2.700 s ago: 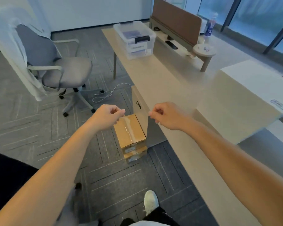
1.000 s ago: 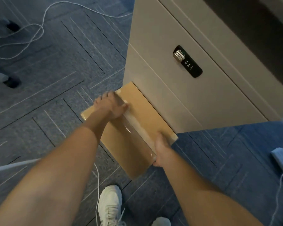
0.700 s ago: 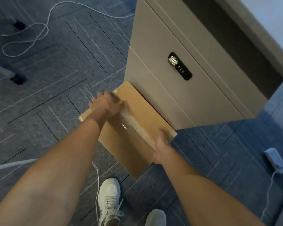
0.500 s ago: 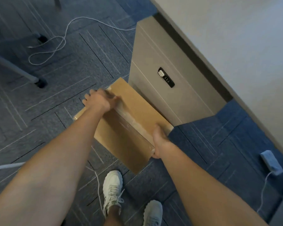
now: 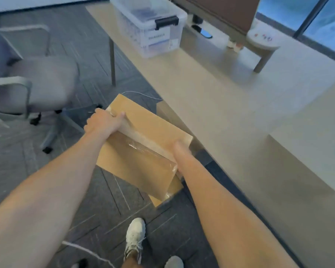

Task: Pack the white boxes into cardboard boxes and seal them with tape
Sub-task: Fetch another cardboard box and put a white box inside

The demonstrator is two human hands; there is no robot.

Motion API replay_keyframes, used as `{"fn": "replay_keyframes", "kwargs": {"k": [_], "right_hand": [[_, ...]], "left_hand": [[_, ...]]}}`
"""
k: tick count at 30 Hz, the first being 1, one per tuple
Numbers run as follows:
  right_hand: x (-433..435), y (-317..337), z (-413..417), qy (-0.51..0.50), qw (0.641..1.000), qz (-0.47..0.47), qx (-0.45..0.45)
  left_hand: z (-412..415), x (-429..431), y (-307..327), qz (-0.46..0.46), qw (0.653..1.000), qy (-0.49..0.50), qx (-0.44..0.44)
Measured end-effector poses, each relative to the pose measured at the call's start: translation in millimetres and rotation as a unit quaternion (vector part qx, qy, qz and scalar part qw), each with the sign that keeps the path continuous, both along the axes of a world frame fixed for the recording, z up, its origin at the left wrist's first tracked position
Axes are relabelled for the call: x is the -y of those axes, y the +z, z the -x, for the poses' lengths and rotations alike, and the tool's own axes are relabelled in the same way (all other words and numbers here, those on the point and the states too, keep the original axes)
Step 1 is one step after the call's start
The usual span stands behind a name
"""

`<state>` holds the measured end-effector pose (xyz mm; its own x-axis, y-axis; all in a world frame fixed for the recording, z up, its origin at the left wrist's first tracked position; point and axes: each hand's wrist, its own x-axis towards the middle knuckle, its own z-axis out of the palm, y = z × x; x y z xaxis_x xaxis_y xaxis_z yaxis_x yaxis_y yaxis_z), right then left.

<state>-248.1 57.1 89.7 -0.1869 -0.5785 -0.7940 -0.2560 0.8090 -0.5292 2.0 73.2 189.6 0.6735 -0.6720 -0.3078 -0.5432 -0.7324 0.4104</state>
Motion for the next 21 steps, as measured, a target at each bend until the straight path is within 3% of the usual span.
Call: {"fn": "replay_keyframes", "kwargs": {"k": [7, 11, 21], "right_hand": [[-42.1, 202.5, 48.6, 0.051, 0.985, 0.162, -0.002], [-38.2, 248.4, 97.6, 0.064, 0.966, 0.24, -0.077], [-65.3, 308.2, 219.9, -0.106, 0.926, 0.282, -0.228]], "left_hand": [[37.7, -24.0, 136.4, 0.064, 0.997, -0.038, -0.007], [70.1, -25.5, 184.4, 0.076, 0.993, -0.084, -0.02], [182.0, -13.4, 219.6, 0.161, 0.96, -0.213, -0.087]]}}
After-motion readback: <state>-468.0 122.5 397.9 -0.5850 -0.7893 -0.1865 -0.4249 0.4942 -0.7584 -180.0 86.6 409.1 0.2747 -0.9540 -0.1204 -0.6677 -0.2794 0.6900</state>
